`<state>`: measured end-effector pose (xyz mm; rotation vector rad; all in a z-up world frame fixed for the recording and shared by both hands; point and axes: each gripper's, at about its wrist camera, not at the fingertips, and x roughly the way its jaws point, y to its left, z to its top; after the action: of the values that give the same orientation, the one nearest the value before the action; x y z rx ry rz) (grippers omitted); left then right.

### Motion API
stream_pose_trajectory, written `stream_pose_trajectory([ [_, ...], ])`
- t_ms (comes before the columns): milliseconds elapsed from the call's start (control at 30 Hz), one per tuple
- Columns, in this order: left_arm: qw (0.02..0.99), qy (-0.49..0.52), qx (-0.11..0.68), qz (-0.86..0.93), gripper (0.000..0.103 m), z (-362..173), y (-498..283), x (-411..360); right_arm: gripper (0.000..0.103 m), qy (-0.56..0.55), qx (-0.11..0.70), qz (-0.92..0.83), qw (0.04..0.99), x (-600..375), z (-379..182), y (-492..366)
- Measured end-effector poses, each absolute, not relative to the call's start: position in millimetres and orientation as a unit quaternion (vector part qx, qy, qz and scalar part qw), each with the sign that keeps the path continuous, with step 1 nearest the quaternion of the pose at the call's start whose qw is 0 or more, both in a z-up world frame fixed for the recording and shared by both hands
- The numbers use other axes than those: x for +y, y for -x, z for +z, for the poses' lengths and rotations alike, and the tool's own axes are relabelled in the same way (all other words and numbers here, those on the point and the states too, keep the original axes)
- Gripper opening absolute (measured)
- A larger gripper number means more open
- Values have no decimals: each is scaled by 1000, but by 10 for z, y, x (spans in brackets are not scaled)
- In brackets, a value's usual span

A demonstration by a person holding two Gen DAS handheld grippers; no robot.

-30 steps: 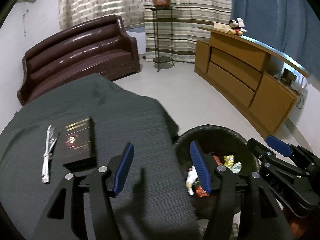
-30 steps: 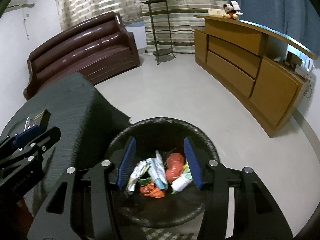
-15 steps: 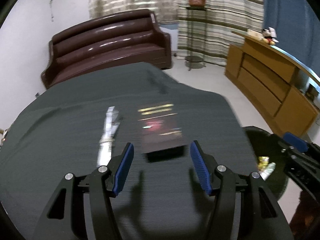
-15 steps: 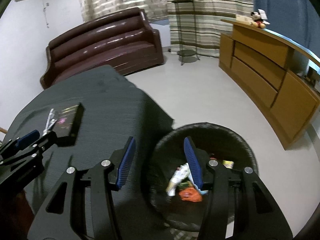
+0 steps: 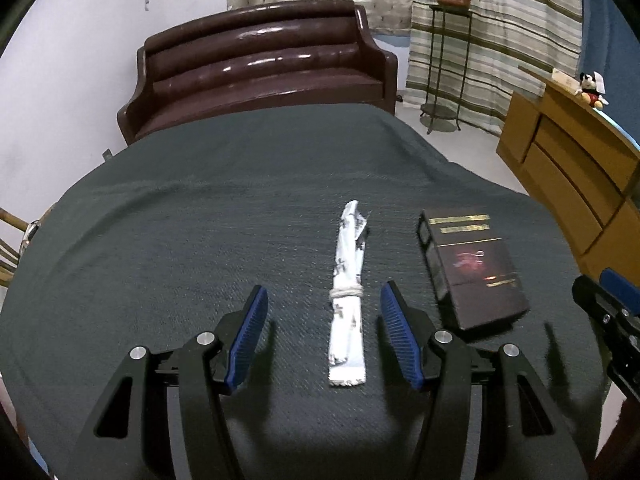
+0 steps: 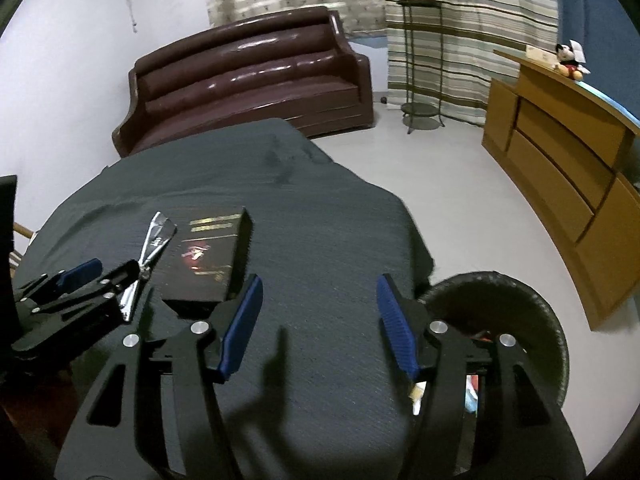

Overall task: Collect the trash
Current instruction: 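Grasp the silver foil wrapper with the left gripper while the right gripper approaches the brown box, then close the right gripper on the dark brown cigarette box and lift it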

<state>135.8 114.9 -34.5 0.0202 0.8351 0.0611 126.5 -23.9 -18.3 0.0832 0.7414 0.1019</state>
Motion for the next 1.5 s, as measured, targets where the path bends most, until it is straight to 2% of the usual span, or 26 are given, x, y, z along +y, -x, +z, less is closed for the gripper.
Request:
stream_pose_trajectory([
  [300,902,-10,431,16,56,-442,-1512,1205,58,-32,375,71,924,30,-213,-1455],
  [667,905,-25,425,-11,19,-451,-1452,1278,59,-26,386,81,919,159,-252,-1543],
  [833,906,-15,423,-13,19,-435,-1459,1343,60,-25,386,88,918,245,-228,-1594],
  [933,910,-15,415,-3,19,-407,-1416,1402,65,-20,385,94,918,343,-228,-1599],
  [1133,918,-14,396,22,19,-323,-1363,1567,70,4,396,93,914,551,-264,-1651],
  [1400,924,-8,379,45,19,-256,-1318,1777,70,13,425,72,902,675,-375,-1820],
  [1500,926,-4,374,49,19,-249,-1295,1830,61,22,428,59,902,693,-414,-1836],
])
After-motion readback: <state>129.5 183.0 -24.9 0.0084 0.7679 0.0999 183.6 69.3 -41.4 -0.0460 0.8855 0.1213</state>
